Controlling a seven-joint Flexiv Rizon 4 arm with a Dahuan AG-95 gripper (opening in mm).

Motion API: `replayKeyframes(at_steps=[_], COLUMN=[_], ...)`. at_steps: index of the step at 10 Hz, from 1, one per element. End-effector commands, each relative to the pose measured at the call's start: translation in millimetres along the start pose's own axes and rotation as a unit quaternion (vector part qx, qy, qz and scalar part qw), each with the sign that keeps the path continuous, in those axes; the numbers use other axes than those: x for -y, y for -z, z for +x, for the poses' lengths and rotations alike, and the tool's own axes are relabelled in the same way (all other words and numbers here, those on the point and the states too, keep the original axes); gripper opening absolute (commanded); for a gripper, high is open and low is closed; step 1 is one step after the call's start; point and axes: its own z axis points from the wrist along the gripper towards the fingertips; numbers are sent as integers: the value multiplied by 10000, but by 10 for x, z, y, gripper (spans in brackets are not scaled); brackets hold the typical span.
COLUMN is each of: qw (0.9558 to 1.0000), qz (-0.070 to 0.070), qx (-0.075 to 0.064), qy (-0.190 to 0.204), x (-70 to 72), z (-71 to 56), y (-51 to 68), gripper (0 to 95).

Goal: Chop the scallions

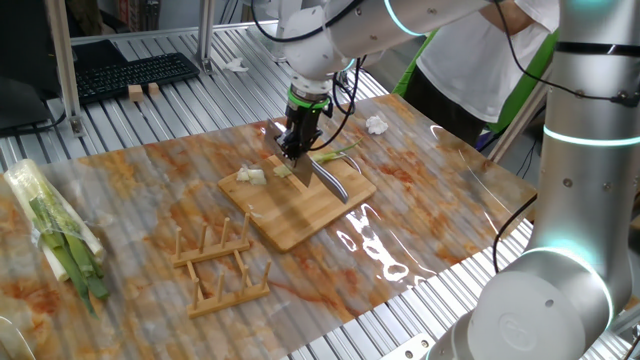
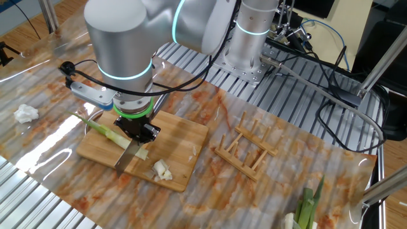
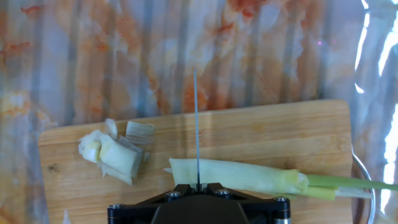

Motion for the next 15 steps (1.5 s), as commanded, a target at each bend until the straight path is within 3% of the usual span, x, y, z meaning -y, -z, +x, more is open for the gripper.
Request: replayKeyframes(at_steps=[1, 6, 15], qw=[10000, 10000, 10000], qz=[-17, -40, -3], qx=[-17, -24, -35], qy=[15, -6, 3], x=[24, 25, 1], z=[5, -5, 6], y=[40, 77, 263], gripper=[0, 0, 0])
